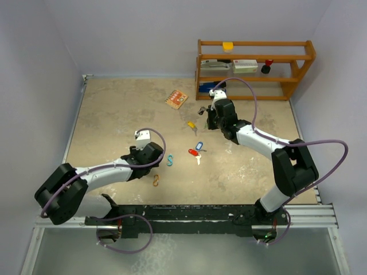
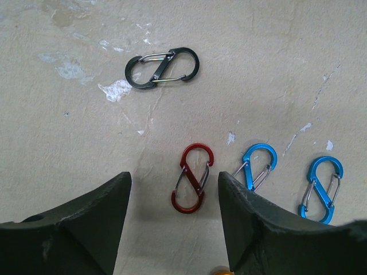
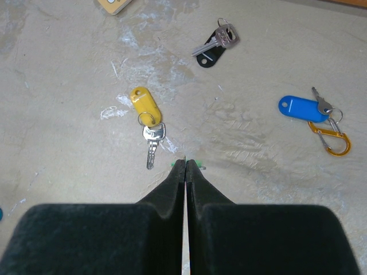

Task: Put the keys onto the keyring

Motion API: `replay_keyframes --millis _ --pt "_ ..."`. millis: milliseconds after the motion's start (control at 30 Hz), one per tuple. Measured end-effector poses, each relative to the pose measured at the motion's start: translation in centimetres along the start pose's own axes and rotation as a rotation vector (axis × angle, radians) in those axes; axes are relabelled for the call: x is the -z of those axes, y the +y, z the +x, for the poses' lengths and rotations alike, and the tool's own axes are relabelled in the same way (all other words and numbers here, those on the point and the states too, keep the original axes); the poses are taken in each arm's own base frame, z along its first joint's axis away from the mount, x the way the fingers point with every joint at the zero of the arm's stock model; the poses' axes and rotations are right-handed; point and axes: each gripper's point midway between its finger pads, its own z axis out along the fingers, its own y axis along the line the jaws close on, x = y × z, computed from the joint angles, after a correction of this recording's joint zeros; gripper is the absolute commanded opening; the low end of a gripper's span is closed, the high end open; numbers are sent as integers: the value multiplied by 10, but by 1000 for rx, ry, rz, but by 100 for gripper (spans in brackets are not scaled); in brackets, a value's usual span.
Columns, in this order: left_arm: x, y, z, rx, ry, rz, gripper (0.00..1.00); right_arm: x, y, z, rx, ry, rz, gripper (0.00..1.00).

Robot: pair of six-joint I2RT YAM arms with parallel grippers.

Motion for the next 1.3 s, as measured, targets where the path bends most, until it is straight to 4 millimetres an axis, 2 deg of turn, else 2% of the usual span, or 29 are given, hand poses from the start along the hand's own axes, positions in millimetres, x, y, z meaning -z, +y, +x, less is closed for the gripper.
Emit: replay_keyframes --millis 333,967,1300 --pt "-6 2 8 -10 27 -18 54 0 0 0 0 1 0 0" --pt "-9 -7 6 -5 33 -4 38 0 0 0 0 1 -1 0" --pt "-6 -7 9 -8 52 9 24 0 0 0 -1 1 0 0"
